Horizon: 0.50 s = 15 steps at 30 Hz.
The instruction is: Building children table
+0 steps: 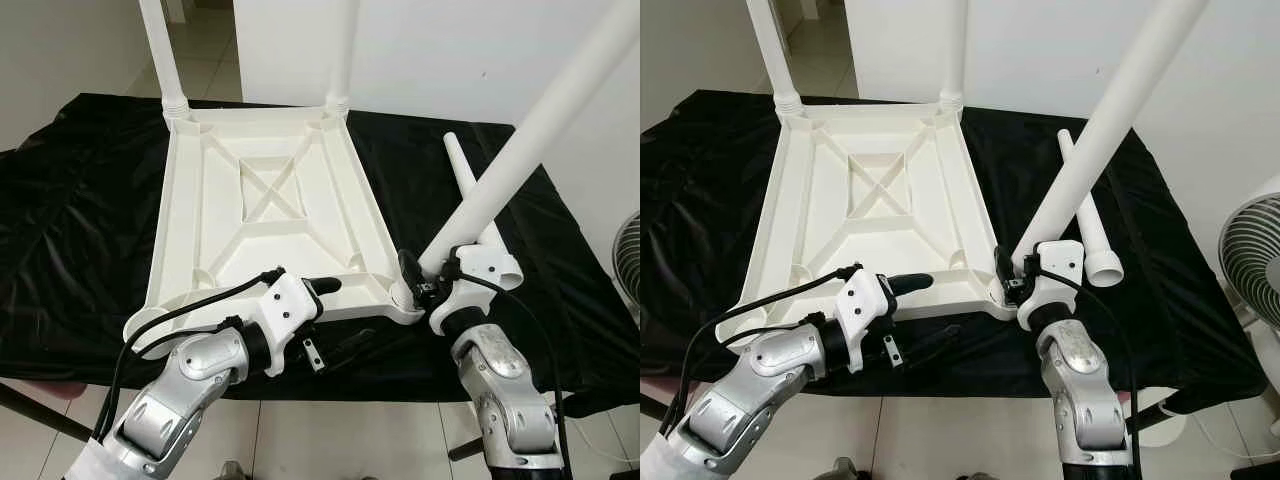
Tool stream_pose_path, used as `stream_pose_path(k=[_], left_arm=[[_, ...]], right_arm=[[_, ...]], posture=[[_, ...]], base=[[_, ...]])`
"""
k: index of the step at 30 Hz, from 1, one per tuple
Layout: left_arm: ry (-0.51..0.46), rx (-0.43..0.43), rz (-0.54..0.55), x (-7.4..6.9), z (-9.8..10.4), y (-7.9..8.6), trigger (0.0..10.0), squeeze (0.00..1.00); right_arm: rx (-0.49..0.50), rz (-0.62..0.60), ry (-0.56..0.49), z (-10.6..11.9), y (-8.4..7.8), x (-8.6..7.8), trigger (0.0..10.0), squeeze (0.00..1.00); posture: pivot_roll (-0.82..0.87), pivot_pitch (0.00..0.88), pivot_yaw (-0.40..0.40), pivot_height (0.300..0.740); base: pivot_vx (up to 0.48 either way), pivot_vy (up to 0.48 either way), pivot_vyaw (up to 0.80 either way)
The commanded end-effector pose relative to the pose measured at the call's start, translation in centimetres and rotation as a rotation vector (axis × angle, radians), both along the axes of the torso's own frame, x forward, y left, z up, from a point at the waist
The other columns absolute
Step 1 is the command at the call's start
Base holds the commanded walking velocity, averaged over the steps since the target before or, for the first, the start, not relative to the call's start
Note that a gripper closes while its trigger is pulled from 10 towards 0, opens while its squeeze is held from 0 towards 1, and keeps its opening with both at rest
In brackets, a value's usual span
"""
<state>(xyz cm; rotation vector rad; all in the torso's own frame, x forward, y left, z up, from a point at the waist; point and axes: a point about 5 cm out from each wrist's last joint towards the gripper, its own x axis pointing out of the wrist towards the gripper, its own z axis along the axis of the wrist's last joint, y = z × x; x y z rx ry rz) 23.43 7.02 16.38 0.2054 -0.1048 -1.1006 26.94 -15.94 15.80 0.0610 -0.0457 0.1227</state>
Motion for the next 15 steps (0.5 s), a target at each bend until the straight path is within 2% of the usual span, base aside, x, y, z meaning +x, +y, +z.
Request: stream_pose_path(k=[1, 4, 5, 8, 12, 13, 15], left_arm=[[0.006, 0.015, -0.019, -0.17, -0.07, 0.07, 10.0, 0.00], [0.006, 0.014, -0.019, -0.18, -0.05, 0.06, 10.0, 0.00], [0.005, 0.014, -0.019, -0.19, -0.04, 0.05, 10.0, 0.00], [0.004, 0.013, -0.019, -0.22, -0.02, 0.02, 10.0, 0.00], [0.004, 0.012, -0.017, -0.22, 0.01, 0.04, 10.0, 0.00], [0.004, 0.010, -0.016, -0.21, 0.03, 0.06, 10.0, 0.00], [0.004, 0.009, -0.015, -0.21, 0.04, 0.05, 10.0, 0.00]], right_arm=[[0.028, -0.067, 0.161, -2.87, -1.12, -0.11, 10.0, 0.00], [0.026, -0.074, 0.146, -2.85, -1.20, -0.13, 10.0, 0.00], [-0.016, -0.062, 0.124, -2.76, -1.09, -0.22, 10.0, 0.00], [-0.061, -0.043, 0.070, -2.54, -0.88, -0.64, 10.0, 0.00], [-0.085, -0.028, 0.048, -2.49, -0.75, -0.90, 10.0, 0.00], [-0.138, -0.012, 0.031, -2.36, -0.62, -0.98, 10.0, 0.00], [-0.175, 0.003, 0.025, -2.24, -0.48, -0.88, 10.0, 0.00]], posture=[[0.10, 0.107, -0.025, 0.740], [0.09, 0.107, -0.026, 0.740], [0.09, 0.107, -0.026, 0.740], [0.09, 0.109, -0.028, 0.740], [0.09, 0.112, -0.029, 0.740], [0.09, 0.115, -0.028, 0.740], [0.09, 0.116, -0.028, 0.740]], base=[[0.000, 0.000, 0.00], [0.000, 0.000, 0.00], [0.000, 0.000, 0.00], [0.000, 0.000, 0.00], [0.000, 0.000, 0.00], [0.000, 0.000, 0.00], [0.000, 0.000, 0.00]])
